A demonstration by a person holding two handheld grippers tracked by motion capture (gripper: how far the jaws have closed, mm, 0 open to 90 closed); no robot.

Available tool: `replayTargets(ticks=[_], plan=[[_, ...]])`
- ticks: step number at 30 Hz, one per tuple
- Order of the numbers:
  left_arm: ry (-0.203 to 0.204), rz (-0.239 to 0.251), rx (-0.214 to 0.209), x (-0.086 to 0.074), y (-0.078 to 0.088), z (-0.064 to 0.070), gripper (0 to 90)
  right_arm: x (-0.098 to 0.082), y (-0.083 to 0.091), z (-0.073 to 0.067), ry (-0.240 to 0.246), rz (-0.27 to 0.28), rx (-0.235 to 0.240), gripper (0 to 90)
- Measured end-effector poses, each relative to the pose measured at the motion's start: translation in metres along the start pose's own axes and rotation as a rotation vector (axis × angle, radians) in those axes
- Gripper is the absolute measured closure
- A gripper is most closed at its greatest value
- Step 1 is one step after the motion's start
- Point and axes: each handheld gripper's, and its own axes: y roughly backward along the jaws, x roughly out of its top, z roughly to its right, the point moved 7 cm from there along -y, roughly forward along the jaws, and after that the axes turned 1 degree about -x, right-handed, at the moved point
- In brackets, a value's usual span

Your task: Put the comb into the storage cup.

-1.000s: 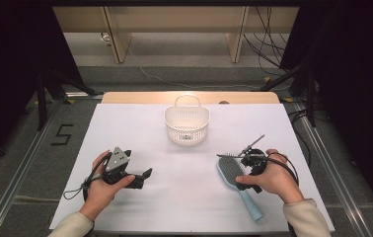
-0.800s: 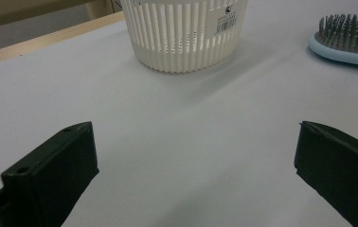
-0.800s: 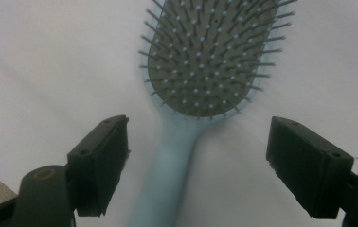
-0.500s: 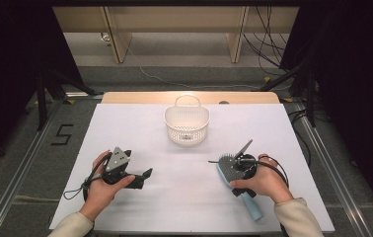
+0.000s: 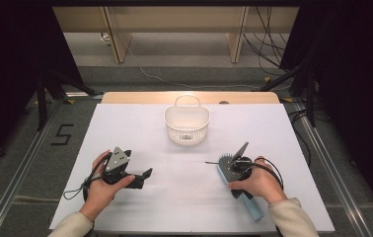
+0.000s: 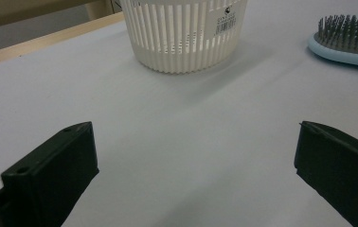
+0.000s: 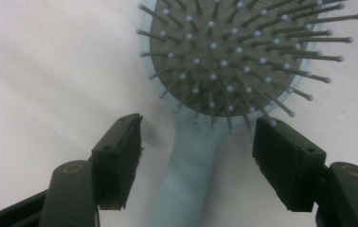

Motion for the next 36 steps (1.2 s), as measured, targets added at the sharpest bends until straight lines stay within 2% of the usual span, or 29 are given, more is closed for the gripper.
replayTargets(ticks=[9,21,36], plan=[[0.000,0.001,0.000,0.0001,-0.0001,0.0002,0.0,0.0001,-0.0035,-0.0012,-0.014,-0.014,-0.008,40.9],[-0.002,0.001,-0.001,0.0001,-0.0001,0.0001,0.0,0.0011,-0.0046,-0.0009,-0.053,-0.018,-0.046,48.0],[-0.002,0.001,-0.001,0.0001,-0.0001,0.0002,0.0,0.0008,-0.0037,-0.0025,-0.106,-0.025,-0.050,59.2]])
